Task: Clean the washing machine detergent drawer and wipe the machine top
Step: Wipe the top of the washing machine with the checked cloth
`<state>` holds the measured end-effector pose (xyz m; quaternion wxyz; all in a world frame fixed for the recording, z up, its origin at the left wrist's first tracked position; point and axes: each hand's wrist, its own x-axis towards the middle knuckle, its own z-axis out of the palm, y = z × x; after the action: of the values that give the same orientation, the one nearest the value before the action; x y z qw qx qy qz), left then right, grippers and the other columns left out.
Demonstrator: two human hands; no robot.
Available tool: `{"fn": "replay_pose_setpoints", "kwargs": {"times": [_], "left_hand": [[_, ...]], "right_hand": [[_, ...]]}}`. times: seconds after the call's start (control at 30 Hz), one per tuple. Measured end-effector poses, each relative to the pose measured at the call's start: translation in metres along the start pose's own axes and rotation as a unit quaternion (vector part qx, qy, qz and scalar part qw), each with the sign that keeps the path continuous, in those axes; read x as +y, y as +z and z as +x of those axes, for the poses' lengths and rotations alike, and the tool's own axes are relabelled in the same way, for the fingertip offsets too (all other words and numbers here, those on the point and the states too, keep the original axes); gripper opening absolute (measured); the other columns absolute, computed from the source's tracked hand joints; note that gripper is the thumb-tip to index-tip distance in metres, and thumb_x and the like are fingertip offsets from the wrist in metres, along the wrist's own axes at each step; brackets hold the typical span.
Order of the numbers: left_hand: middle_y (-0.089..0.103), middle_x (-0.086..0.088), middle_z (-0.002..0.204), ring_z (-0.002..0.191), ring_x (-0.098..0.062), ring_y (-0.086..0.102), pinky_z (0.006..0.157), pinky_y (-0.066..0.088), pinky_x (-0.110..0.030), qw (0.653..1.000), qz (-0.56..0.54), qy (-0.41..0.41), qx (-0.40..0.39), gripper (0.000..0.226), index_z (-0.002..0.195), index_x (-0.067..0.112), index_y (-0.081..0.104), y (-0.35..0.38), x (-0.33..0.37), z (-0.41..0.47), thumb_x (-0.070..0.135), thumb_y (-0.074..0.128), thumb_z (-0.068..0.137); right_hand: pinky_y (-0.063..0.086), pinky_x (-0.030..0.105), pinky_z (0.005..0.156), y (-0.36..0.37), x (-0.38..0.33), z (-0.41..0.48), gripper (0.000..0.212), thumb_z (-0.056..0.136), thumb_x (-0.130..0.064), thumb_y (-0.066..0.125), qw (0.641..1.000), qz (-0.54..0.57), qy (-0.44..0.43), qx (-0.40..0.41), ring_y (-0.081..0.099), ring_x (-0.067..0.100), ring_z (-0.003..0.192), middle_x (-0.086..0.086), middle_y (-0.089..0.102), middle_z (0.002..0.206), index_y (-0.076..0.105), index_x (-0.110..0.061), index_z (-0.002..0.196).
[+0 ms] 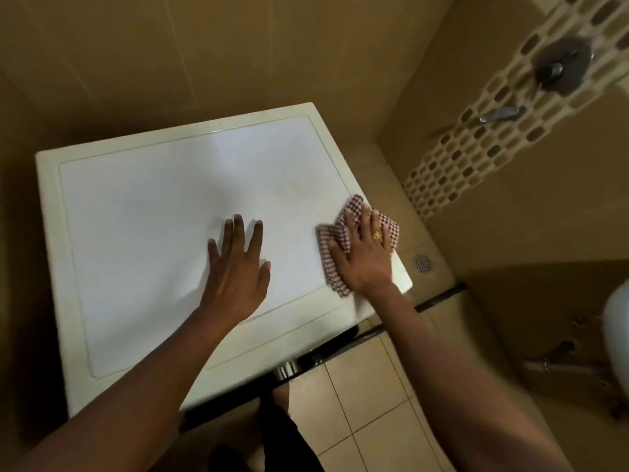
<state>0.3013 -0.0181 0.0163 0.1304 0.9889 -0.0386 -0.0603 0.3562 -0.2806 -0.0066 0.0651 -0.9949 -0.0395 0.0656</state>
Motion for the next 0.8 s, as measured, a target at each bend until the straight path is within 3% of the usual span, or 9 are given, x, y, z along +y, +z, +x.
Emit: {"fn": "replay_pose_setpoints", "kwargs": {"times": [0.07, 0.13, 0.23, 0.33, 0.43, 0.5, 0.6, 0.7, 0.8], "left_hand": [[0.011, -0.027, 0.166, 0.154, -0.042, 0.013, 0.116, 0.027, -0.066, 1.000, -0.001, -0.008, 0.002, 0.074, 0.162, 0.010, 0.017, -0.003, -0.001, 0.017, 0.033, 0.050, 0.100], [0.010, -0.027, 0.166, 0.154, -0.042, 0.011, 0.117, 0.027, -0.065, 1.000, -0.001, -0.014, 0.003, 0.074, 0.162, 0.010, 0.015, -0.008, -0.002, 0.033, 0.034, 0.049, 0.101], [0.006, -0.024, 0.167, 0.155, -0.040, 0.008, 0.120, 0.025, -0.062, 1.000, -0.012, -0.024, 0.009, 0.073, 0.163, 0.013, 0.009, -0.017, -0.013, 0.050, 0.035, 0.046, 0.103], [0.005, -0.021, 0.168, 0.156, -0.038, 0.007, 0.121, 0.023, -0.060, 0.999, -0.021, -0.024, 0.016, 0.072, 0.163, 0.016, 0.005, -0.021, -0.028, 0.059, 0.034, 0.043, 0.105], [0.009, -0.019, 0.168, 0.156, -0.037, 0.009, 0.122, 0.023, -0.058, 0.998, -0.035, -0.044, 0.022, 0.072, 0.164, 0.017, 0.007, -0.024, -0.037, 0.070, 0.034, 0.044, 0.105], [0.015, -0.021, 0.167, 0.155, -0.038, 0.015, 0.121, 0.027, -0.057, 0.998, -0.038, -0.049, 0.024, 0.072, 0.163, 0.015, 0.012, -0.027, -0.038, 0.077, 0.033, 0.047, 0.104], [0.032, -0.025, 0.160, 0.148, -0.041, 0.030, 0.116, 0.036, -0.055, 0.997, -0.042, -0.041, 0.042, 0.069, 0.160, 0.009, 0.027, -0.033, -0.042, 0.078, 0.027, 0.056, 0.099], [0.043, -0.025, 0.153, 0.143, -0.041, 0.040, 0.112, 0.041, -0.052, 0.996, -0.052, -0.046, 0.062, 0.065, 0.154, 0.007, 0.040, -0.029, -0.053, 0.073, 0.021, 0.063, 0.095], [0.044, -0.019, 0.155, 0.144, -0.036, 0.040, 0.109, 0.042, -0.049, 0.995, -0.046, -0.075, 0.052, 0.063, 0.154, 0.009, 0.042, -0.027, -0.062, 0.076, 0.021, 0.061, 0.095]], "right_hand": [[-0.005, 0.055, 0.126, 0.004, -0.037, 0.024, 0.077, 0.103, -0.066, 0.019, 0.999, 0.015, -0.037, -0.005, -0.018, 0.030, 0.156, 0.010, -0.014, 0.170, -0.003, -0.024, 0.164], [-0.003, 0.054, 0.126, 0.006, -0.053, 0.022, 0.076, 0.104, -0.064, 0.023, 0.985, -0.011, -0.169, -0.025, -0.017, 0.027, 0.157, 0.008, -0.014, 0.170, -0.003, -0.025, 0.164], [0.002, 0.054, 0.127, -0.003, -0.020, 0.037, 0.074, 0.104, -0.062, 0.026, 0.957, -0.035, -0.288, -0.026, -0.011, 0.024, 0.158, 0.005, -0.008, 0.172, 0.004, -0.026, 0.164], [0.006, 0.055, 0.126, -0.009, -0.010, 0.091, 0.074, 0.103, -0.064, 0.025, 0.983, -0.019, -0.181, 0.012, -0.005, 0.026, 0.159, 0.007, -0.001, 0.172, 0.009, -0.026, 0.164], [-0.003, 0.052, 0.127, -0.003, -0.065, 0.138, 0.077, 0.101, -0.068, 0.020, 0.994, -0.006, -0.108, 0.003, -0.007, 0.028, 0.158, 0.007, -0.003, 0.172, 0.006, -0.027, 0.164], [-0.003, 0.052, 0.127, -0.002, -0.083, 0.146, 0.076, 0.101, -0.068, 0.020, 0.982, -0.018, -0.185, -0.022, -0.010, 0.028, 0.158, 0.007, -0.007, 0.171, 0.002, -0.028, 0.164], [0.007, 0.053, 0.126, -0.009, -0.050, 0.164, 0.076, 0.102, -0.066, 0.028, 0.940, -0.044, -0.337, -0.024, -0.004, 0.026, 0.159, 0.006, -0.001, 0.172, 0.010, -0.027, 0.164], [0.008, 0.054, 0.126, -0.016, -0.043, 0.207, 0.075, 0.101, -0.066, 0.025, 0.976, -0.041, -0.214, 0.014, 0.003, 0.027, 0.158, 0.008, 0.007, 0.172, 0.016, -0.026, 0.163], [0.002, 0.054, 0.126, -0.012, -0.106, 0.243, 0.078, 0.098, -0.067, 0.022, 0.994, -0.004, -0.107, 0.016, 0.003, 0.031, 0.158, 0.011, 0.005, 0.171, 0.014, -0.025, 0.164]]}}
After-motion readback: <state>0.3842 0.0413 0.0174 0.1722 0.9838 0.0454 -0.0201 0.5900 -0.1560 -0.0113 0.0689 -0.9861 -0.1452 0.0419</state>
